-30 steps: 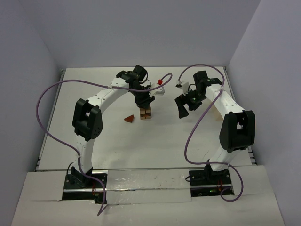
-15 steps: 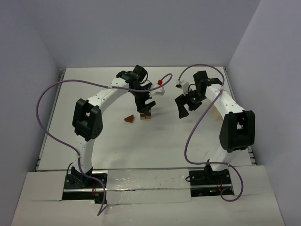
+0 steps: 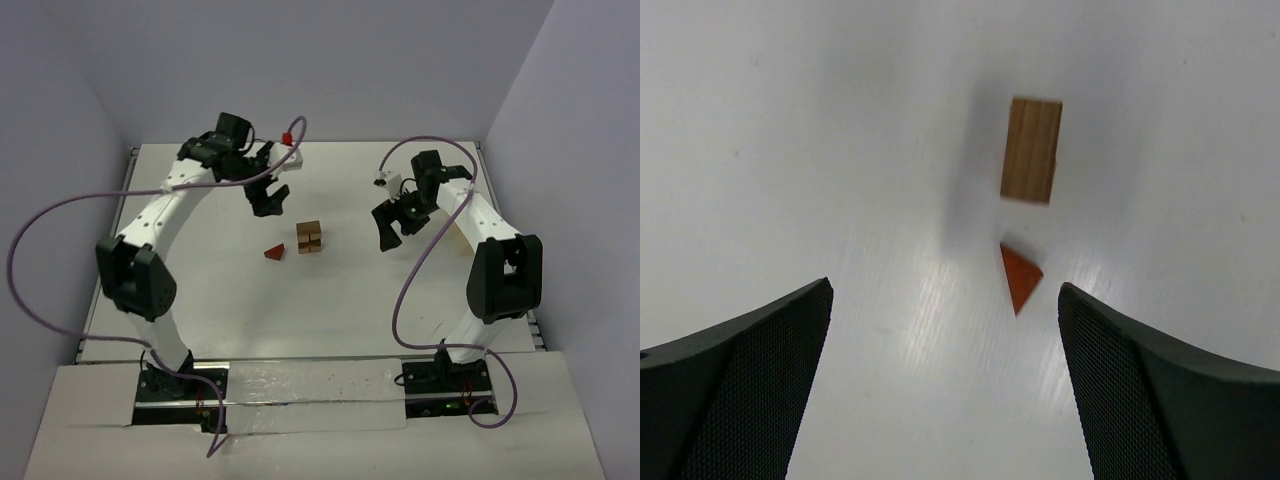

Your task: Build the wood block tower

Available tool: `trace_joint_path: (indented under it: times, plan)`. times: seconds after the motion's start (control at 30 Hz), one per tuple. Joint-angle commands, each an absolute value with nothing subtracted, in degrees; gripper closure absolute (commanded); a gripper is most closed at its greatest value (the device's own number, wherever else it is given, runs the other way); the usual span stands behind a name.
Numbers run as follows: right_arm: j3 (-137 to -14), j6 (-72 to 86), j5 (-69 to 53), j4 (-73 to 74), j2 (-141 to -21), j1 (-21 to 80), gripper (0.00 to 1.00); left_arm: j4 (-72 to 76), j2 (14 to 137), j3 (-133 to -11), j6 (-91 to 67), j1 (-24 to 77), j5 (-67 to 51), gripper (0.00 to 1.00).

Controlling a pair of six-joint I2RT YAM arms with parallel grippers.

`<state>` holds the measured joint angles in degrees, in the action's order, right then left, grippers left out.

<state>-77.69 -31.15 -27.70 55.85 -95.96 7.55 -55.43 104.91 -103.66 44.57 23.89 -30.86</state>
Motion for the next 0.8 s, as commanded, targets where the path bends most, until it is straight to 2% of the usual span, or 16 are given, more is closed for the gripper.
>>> trace_joint_path:
  times: [0.0, 0.13, 0.3, 0.5, 0.77]
  plan:
    - [-80.0, -31.3, -28.4, 56.5, -94.4, 7.1, 0.0, -49.3, 95.4, -90.7, 44.2, 21.9, -33.9, 0.01]
    - [-80.1, -30.8, -27.6, 55.4, -93.6, 7.1, 0.0, -33.7, 85.7, -70.6, 35.9, 20.3, -33.0, 0.01]
    - [-80.3, -29.5, -26.2, 53.8, -93.1, 7.1, 0.0, -16.2, 81.1, -57.7, 25.9, 21.1, -29.6, 0.03]
    - [-79.9, -28.2, -25.4, 51.9, -91.3, 6.4, 0.0, -6.4, 84.5, -53.7, 22.5, 21.5, -26.2, 0.18]
    - [-79.5, -27.8, -26.0, 51.5, -90.6, 5.1, 0.0, -2.3, 90.7, -54.0, 26.0, 22.1, -30.7, 0.2]
